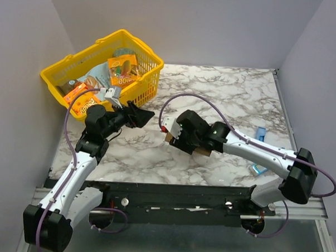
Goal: Fold the paper box
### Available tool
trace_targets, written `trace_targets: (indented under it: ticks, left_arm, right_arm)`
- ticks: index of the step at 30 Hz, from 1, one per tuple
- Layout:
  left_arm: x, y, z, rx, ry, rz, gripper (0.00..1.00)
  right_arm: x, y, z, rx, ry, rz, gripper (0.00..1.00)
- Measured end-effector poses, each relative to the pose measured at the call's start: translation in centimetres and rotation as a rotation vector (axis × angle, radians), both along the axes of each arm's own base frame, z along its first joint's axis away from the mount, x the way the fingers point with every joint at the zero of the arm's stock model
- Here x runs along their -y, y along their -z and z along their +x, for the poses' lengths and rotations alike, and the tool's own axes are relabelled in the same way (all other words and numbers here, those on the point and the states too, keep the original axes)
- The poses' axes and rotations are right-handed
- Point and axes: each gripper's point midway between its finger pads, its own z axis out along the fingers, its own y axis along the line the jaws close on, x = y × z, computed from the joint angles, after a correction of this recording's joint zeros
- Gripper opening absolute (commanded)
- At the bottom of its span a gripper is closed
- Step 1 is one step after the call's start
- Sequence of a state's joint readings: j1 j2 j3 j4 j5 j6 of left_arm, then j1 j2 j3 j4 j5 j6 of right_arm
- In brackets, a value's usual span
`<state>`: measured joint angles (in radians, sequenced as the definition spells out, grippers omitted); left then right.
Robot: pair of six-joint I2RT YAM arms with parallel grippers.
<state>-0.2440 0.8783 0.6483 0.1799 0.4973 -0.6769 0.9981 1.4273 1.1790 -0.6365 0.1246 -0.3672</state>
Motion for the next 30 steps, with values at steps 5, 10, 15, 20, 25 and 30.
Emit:
trace_targets:
  ticks: [5,10,15,20,25,30]
  left_arm:
    - [-0.7,2.4,-0.8,-0.059,-0.013,0.072,0.93]
    - [-1.2,3.7,-1.6,-0.086,-0.021,0.112,0.93]
    - [-1.4,4.5,-2.0,-0.106,-0.025,0.131,0.93]
    - [-1.5,5.3,-2.1,-0.123,-0.026,0.136,0.93]
    - [-1.5,6.3,-2.1,-0.150,-0.025,0.143,0.93]
    - [-1.4,6.9,-1.9,-0.164,-0.023,0.146,0.93]
  right_arm:
    - [1.3,2.4,0.9,-0.140,0.026,-0.094,0.49]
    - [1.6,3.5,2.9,-0.226,0.045,-0.176,0.50]
    - [0.5,4.1,4.6,-0.248,0.021,-0.210,0.58]
    - [-0.1,5.1,5.1,-0.259,-0.012,-0.236,0.81]
    - [-0.4,5.2,5.8,-0.242,-0.013,-0.222,0.89]
    - [-1.1,4.4,6.7,-0.196,-0.009,-0.172,0.90]
